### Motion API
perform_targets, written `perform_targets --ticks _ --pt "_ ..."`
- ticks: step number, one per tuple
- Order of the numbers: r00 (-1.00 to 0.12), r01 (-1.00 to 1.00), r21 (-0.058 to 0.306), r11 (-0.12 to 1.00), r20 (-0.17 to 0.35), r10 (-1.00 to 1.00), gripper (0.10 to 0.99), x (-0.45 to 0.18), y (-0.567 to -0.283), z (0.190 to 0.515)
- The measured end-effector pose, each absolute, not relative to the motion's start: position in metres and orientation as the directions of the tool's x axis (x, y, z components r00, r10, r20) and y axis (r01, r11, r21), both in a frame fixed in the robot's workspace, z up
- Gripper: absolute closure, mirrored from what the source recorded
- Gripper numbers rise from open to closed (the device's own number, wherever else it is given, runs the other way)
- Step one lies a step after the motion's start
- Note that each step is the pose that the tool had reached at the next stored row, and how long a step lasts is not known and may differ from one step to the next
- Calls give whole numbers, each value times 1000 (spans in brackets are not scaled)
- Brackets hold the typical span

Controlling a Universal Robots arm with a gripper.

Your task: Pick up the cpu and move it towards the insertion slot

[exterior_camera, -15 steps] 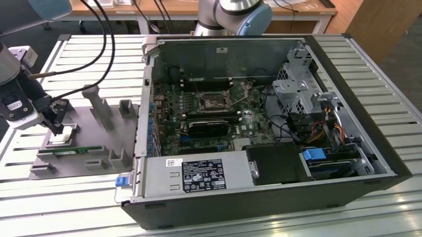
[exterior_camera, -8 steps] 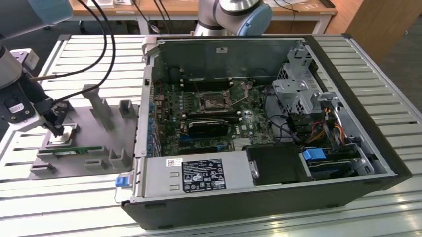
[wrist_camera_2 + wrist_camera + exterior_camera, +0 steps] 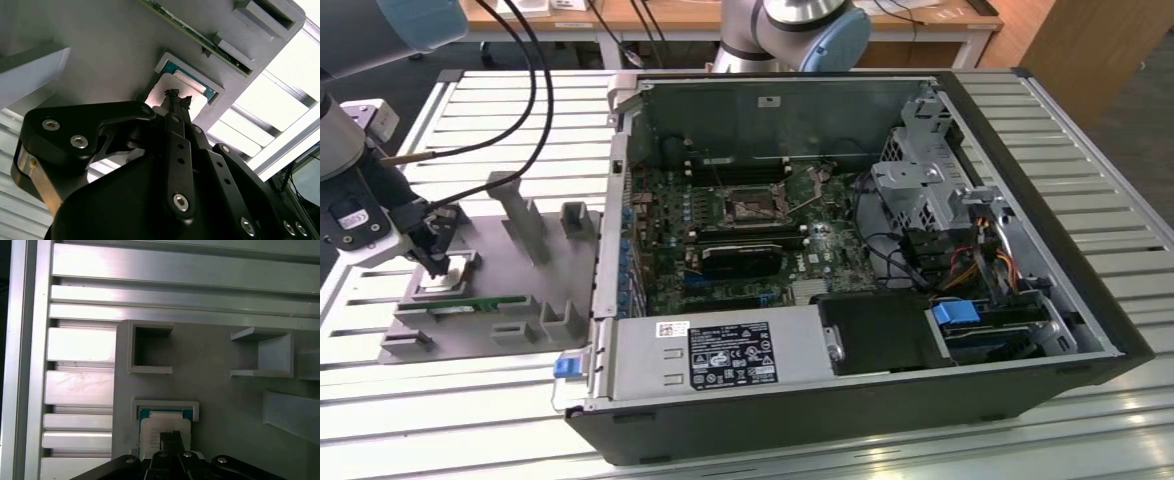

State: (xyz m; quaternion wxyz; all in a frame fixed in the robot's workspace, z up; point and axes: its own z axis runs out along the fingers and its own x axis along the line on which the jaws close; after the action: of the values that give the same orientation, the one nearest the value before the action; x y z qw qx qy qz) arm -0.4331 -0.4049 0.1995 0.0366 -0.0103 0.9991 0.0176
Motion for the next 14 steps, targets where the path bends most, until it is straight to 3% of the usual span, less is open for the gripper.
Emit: perform_targets --ticks 3,5,6,8,9,11,13,14 --pt "-997 -22 34 999 -74 -19 922 -433 -405 199" --pt "-997 -22 34 999 -74 -19 796 -433 -405 199" --pt "-997 -22 34 999 -74 -19 796 -433 -405 199" --pt "-997 -22 34 999 -74 -19 678 -433 -405 199" --pt "-997 -22 34 999 -74 -19 678 -433 -405 199" --pt "-997 -22 34 999 -74 -19 561 -433 -405 199" --pt "-997 -22 35 999 -74 -19 561 -433 -405 199" --pt "-997 -22 34 999 -74 -19 498 -433 -405 199"
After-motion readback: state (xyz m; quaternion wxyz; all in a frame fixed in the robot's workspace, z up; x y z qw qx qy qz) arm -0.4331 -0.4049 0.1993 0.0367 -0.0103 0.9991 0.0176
